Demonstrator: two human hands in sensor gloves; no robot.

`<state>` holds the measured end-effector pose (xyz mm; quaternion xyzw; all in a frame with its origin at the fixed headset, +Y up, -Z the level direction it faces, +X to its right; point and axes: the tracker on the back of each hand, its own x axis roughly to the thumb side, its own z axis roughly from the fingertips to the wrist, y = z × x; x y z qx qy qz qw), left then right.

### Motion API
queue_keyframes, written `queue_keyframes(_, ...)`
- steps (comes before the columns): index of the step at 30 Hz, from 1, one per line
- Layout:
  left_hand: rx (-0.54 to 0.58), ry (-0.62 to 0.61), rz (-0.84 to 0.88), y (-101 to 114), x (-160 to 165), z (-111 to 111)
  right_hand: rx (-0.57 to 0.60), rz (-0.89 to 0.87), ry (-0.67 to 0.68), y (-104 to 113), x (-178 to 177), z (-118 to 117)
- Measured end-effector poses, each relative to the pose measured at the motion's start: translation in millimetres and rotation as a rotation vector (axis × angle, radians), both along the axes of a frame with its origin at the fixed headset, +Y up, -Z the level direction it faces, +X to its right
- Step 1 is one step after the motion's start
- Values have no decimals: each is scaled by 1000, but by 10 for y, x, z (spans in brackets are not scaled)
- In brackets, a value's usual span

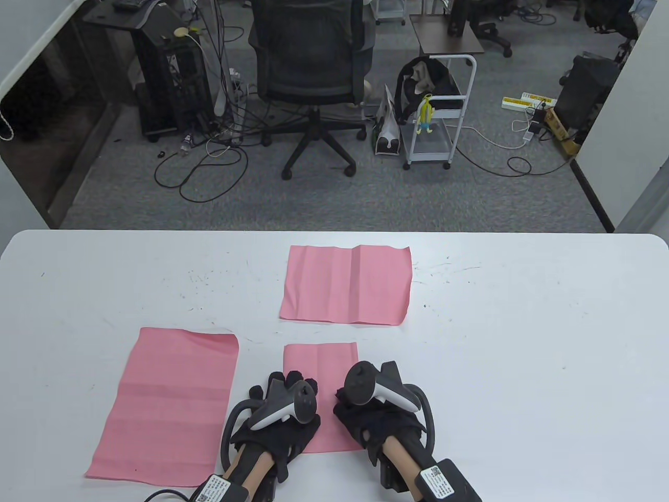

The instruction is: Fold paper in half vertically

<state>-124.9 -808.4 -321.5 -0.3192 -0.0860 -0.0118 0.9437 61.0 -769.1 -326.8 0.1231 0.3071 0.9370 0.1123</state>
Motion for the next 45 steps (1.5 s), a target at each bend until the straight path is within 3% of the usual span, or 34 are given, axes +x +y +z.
queue_keyframes(12, 1, -1, -1, 8, -7, -1, 28, 42, 118, 26, 41, 615)
queue_keyframes(15, 1, -1, -1, 7, -4, 0, 46, 52, 118, 12, 38, 645)
queue_keyframes(25, 1, -1, 0, 6, 0, 2, 0, -24, 57, 50, 101, 506)
queue_keyframes(28, 1, -1, 0, 6, 0, 2, -52, -138, -79, 69, 197, 286)
queue_keyframes(32, -2, 0, 3, 7, -6, 3, 7, -104, -246, 83, 234, 4)
queue_keyframes(37, -5, -1, 4, 5, -3, 2, -42, -90, -364, -123, 230, -243)
queue_keyframes(41, -6, -1, 5, 4, -2, 3, -81, -54, -324, -287, 198, -269)
queue_keyframes(45, -4, -2, 7, 1, 0, 2, -31, 36, -281, -318, 149, -241)
